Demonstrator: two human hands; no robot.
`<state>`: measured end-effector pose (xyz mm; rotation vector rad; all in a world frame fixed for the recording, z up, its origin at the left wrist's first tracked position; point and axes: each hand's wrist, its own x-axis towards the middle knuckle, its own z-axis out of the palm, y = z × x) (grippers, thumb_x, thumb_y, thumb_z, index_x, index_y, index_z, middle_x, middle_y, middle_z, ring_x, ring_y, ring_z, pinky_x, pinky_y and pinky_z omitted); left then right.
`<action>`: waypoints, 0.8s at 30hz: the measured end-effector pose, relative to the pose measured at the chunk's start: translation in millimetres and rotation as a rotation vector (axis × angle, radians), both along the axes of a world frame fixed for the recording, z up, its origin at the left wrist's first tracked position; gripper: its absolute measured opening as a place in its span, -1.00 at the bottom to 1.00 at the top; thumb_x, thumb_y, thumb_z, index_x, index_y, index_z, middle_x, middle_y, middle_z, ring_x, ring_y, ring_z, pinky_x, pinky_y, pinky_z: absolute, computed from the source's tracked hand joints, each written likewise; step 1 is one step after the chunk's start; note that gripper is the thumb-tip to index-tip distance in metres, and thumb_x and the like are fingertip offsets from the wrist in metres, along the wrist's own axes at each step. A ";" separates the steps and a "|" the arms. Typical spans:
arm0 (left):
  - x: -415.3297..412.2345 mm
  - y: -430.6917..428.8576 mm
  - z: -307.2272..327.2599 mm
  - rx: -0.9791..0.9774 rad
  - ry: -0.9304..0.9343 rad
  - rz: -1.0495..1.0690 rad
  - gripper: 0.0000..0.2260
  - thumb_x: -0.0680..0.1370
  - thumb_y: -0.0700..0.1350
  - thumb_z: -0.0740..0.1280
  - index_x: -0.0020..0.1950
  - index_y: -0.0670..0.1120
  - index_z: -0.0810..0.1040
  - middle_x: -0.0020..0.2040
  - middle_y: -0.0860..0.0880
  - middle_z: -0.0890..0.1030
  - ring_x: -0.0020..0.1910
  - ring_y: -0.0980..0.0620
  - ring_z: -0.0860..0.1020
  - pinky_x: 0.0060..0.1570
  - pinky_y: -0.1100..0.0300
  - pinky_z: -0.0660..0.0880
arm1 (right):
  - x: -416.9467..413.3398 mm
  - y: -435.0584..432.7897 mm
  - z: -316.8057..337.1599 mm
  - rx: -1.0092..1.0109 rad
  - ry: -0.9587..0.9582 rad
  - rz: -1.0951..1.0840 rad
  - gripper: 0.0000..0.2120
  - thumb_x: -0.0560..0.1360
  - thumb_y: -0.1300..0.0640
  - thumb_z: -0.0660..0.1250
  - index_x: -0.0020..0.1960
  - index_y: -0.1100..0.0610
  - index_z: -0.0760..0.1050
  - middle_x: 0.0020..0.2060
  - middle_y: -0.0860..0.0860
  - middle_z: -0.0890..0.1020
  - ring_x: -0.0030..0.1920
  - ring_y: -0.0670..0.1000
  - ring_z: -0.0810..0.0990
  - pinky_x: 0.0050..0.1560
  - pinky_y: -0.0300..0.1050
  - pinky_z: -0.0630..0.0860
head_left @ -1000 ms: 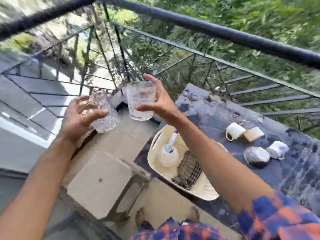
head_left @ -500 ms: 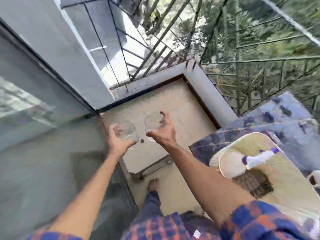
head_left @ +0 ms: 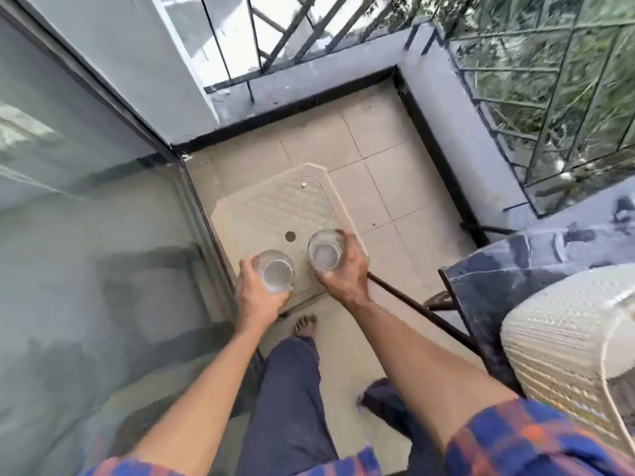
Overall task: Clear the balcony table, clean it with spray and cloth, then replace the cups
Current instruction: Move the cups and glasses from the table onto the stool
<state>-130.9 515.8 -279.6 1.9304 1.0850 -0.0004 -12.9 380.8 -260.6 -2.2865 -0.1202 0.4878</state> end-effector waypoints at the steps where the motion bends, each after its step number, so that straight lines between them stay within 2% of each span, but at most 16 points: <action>1: 1.4 -2.7 1.9 0.023 -0.013 -0.006 -0.14 0.24 -0.09 0.65 0.40 0.03 0.25 0.32 -0.06 0.50 0.30 -0.12 0.47 0.30 0.00 0.43 | -1.5 -1.0 -2.5 -0.003 -0.021 0.003 -0.27 0.29 0.12 0.61 0.39 0.21 0.43 0.17 0.09 0.63 0.15 0.12 0.60 0.16 -0.25 0.44; 4: 0.6 -8.1 2.7 0.072 0.010 -0.036 -0.11 0.25 -0.13 0.65 0.46 -0.08 0.23 0.38 -0.11 0.46 0.36 -0.17 0.43 0.35 -0.04 0.37 | -6.4 -5.5 -6.9 -0.025 -0.015 0.045 -0.27 0.32 0.14 0.60 0.41 0.20 0.38 0.20 0.09 0.59 0.19 0.08 0.56 0.17 -0.34 0.35; 7: -1.7 -8.8 6.8 0.068 0.036 -0.043 -0.04 0.25 -0.12 0.65 0.52 -0.07 0.18 0.44 -0.09 0.40 0.41 -0.17 0.39 0.41 -0.05 0.34 | -3.7 -8.4 -0.2 -0.066 0.100 0.095 -0.21 0.39 0.30 0.48 0.54 0.04 0.26 0.35 0.04 0.47 0.34 0.04 0.45 0.28 -0.30 0.32; 10: -5.8 -8.6 18.9 0.057 0.096 -0.069 0.04 0.24 -0.01 0.67 0.57 -0.01 0.13 0.47 -0.07 0.36 0.44 -0.13 0.32 0.44 -0.04 0.28 | 1.0 -13.5 10.2 -0.134 0.236 0.142 -0.11 0.42 0.33 0.39 0.62 -0.07 0.09 0.44 0.01 0.35 0.43 0.04 0.34 0.24 -0.31 0.19; 12: -6.9 -7.1 30.6 0.090 0.135 -0.057 0.03 0.23 0.09 0.66 0.56 0.02 0.15 0.44 -0.09 0.37 0.43 -0.14 0.31 0.42 -0.11 0.29 | 0.9 -14.3 22.2 -0.120 0.258 0.112 -0.11 0.41 0.26 0.41 0.62 -0.07 0.08 0.43 0.04 0.35 0.46 0.07 0.31 0.37 -0.20 0.22; 14: -3.2 -3.7 46.9 0.142 0.127 -0.032 -0.08 0.27 0.16 0.62 0.51 0.00 0.26 0.40 -0.10 0.41 0.41 -0.15 0.33 0.39 -0.12 0.32 | 2.3 -15.5 37.1 -0.127 0.257 0.043 -0.12 0.36 0.15 0.42 0.59 -0.10 0.11 0.38 0.06 0.38 0.44 0.15 0.35 0.48 0.06 0.29; 16: 5.9 0.6 69.1 0.189 0.057 -0.014 -0.32 0.36 0.14 0.57 0.39 -0.04 0.43 0.31 -0.11 0.49 0.34 -0.18 0.40 0.34 -0.06 0.33 | 4.9 -12.5 55.3 -0.092 0.316 -0.088 -0.20 0.34 0.07 0.42 0.52 -0.14 0.22 0.32 0.05 0.42 0.38 0.15 0.41 0.42 0.18 0.37; 18: 24.2 2.2 104.8 0.223 -0.048 -0.029 -0.61 0.45 0.06 0.51 0.21 -0.06 0.57 0.17 -0.08 0.58 0.23 -0.19 0.49 0.22 0.01 0.39 | 12.9 -13.6 93.3 0.020 0.382 -0.254 -0.45 0.32 -0.02 0.43 0.27 -0.27 0.42 0.25 -0.01 0.51 0.29 0.09 0.51 0.36 0.18 0.44; 20: 45.1 10.1 132.0 0.217 -0.120 -0.024 -0.77 0.49 0.05 0.43 0.06 -0.04 0.62 0.02 0.00 0.63 0.08 -0.12 0.59 0.08 0.03 0.49 | 22.7 -2.8 126.4 0.168 0.408 -0.341 -0.73 0.36 -0.01 0.47 0.02 -0.23 0.52 0.15 -0.04 0.62 0.18 0.03 0.61 0.27 0.13 0.53; 22: 77.2 4.9 173.2 0.173 -0.221 -0.066 -0.79 0.51 0.08 0.37 0.01 -0.03 0.63 -0.07 0.01 0.66 -0.06 -0.05 0.64 -0.02 0.06 0.57 | 36.8 -4.1 178.3 0.328 0.408 -0.383 -0.81 0.46 0.11 0.49 -0.04 -0.14 0.56 0.09 0.00 0.67 0.12 0.02 0.66 0.22 0.06 0.59; 24: 115.5 -11.7 221.7 0.139 -0.331 -0.124 -0.79 0.54 0.03 0.37 0.01 -0.09 0.64 -0.09 -0.08 0.69 -0.16 -0.01 0.63 -0.10 0.25 0.56 | 51.1 -16.6 236.6 0.486 0.382 -0.378 -0.83 0.51 0.15 0.47 0.03 -0.08 0.61 0.07 0.01 0.68 0.09 -0.01 0.65 0.15 -0.04 0.61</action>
